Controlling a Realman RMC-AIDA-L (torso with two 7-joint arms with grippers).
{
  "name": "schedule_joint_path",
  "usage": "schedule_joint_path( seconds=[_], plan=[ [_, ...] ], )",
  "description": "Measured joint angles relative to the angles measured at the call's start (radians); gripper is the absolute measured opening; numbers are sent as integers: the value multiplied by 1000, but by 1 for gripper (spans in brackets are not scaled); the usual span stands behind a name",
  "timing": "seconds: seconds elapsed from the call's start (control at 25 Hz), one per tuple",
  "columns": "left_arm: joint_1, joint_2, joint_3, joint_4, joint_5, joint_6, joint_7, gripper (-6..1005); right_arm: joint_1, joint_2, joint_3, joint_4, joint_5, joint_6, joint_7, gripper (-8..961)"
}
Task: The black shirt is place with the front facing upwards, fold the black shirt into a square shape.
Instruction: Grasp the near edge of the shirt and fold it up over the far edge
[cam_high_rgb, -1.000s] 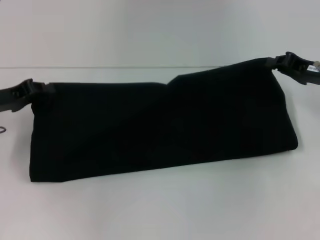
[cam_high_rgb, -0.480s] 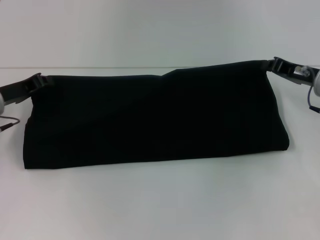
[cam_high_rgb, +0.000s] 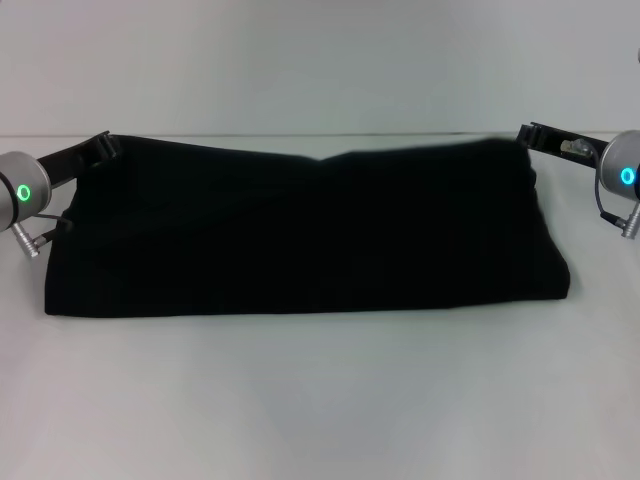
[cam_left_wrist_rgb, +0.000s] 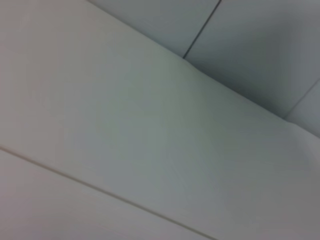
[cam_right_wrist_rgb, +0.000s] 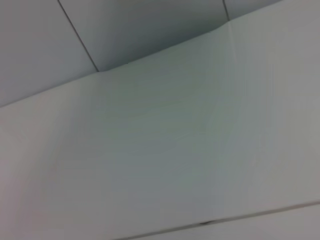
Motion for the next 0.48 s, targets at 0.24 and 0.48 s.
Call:
schedule_joint_path(
  seconds=[0.24, 0.48],
  plan=[
    [-12, -5, 10, -34, -75, -78, 49, 37, 0, 1, -8, 10, 62, 8, -77, 97],
    [-17, -6, 10, -76, -225, -94, 245, 99, -12, 1, -14, 15, 114, -18, -154, 350]
  ],
)
